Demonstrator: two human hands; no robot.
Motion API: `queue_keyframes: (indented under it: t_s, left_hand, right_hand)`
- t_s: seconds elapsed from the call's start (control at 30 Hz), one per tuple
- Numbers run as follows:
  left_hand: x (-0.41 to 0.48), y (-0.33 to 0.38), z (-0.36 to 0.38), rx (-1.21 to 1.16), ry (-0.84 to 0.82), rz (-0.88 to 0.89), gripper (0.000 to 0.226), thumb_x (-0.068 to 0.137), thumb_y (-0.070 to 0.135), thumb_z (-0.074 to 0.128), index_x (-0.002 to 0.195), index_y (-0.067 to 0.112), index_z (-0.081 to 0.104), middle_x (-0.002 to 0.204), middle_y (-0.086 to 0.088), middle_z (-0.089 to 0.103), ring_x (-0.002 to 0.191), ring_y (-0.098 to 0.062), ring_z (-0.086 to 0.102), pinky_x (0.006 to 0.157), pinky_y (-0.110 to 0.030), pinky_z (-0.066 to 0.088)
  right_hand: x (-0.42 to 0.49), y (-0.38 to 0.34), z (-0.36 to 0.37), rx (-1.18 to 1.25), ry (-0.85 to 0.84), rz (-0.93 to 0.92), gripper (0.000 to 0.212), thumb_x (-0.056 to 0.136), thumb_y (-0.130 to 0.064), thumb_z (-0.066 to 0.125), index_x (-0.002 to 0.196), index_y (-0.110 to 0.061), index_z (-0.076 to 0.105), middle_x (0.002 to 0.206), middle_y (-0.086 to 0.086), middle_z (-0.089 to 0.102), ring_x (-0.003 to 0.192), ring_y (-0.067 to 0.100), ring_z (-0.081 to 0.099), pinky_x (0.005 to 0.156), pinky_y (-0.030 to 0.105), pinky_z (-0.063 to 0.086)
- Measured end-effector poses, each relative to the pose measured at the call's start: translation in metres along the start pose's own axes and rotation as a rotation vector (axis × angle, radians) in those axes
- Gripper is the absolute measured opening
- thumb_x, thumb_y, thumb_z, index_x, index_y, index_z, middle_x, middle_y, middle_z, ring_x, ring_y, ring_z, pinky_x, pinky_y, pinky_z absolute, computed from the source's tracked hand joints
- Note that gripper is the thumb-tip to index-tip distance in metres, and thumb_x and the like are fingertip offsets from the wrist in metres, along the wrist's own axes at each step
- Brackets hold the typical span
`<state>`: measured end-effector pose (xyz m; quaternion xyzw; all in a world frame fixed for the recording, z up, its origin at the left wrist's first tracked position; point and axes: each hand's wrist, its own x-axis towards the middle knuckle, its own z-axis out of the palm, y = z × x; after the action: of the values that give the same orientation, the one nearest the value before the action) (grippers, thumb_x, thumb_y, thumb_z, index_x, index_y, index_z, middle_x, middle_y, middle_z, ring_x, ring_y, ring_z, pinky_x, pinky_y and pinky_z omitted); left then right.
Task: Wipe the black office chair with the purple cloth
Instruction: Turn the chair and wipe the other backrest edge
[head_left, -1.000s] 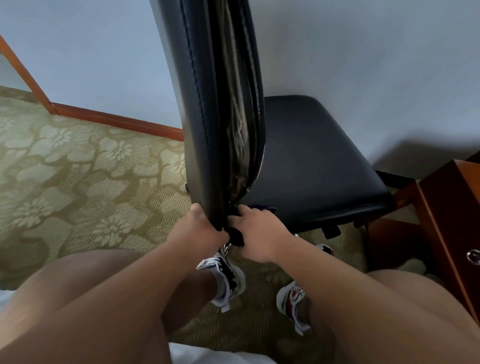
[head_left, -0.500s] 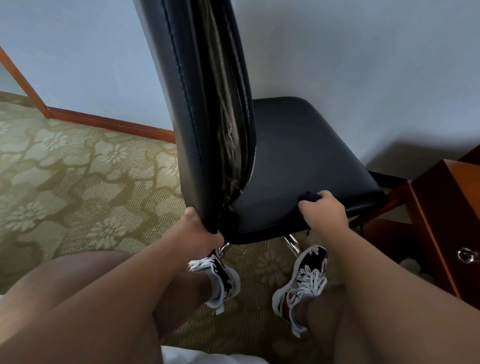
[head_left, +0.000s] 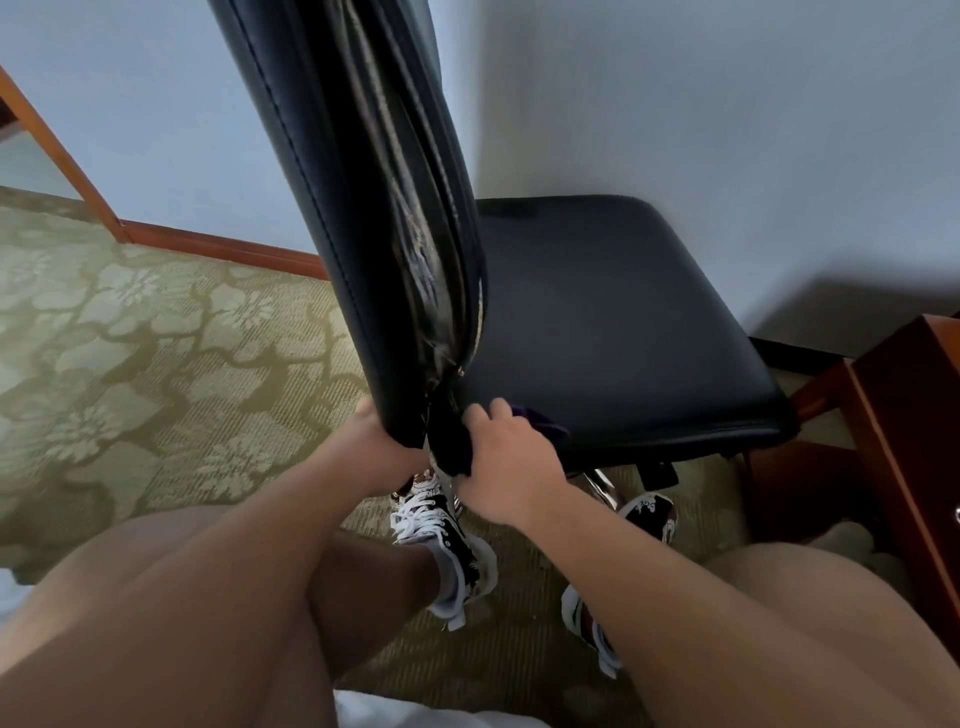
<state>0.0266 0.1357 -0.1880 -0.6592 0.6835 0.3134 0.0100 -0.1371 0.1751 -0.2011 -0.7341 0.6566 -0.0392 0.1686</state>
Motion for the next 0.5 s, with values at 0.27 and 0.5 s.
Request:
queue_keyframes:
  t_s: [0.27, 0.5]
  left_hand:
    - [0.010, -0.009, -0.027, 0.059, -0.034, -0.070, 0.018, 0.089, 0.027, 0.068, 0.084, 0.019, 0.054, 0.095, -0.003, 0.047, 0.062, -0.013, 0.050, 0.048, -0.021, 0.037]
    - [0.011, -0.012, -0.036, 0.093, -0.049, -0.055, 0.013, 0.086, 0.029, 0.069, 0.094, 0.020, 0.066, 0.091, 0.001, 0.050, 0.066, -0.010, 0.051, 0.049, -0.020, 0.036]
  right_hand:
    - [-0.002, 0.001, -0.004, 0.422, 0.208, 0.137, 0.048, 0.084, -0.031, 0.067, 0.130, -0.024, 0.054, 0.111, -0.002, 0.039, 0.092, 0.021, 0.056, 0.078, 0.039, 0.056]
    - [0.011, -0.012, 0.006, 0.053, 0.206, -0.048, 0.060, 0.087, -0.043, 0.061, 0.143, -0.029, 0.045, 0.124, 0.004, 0.040, 0.110, 0.027, 0.042, 0.095, 0.044, 0.045]
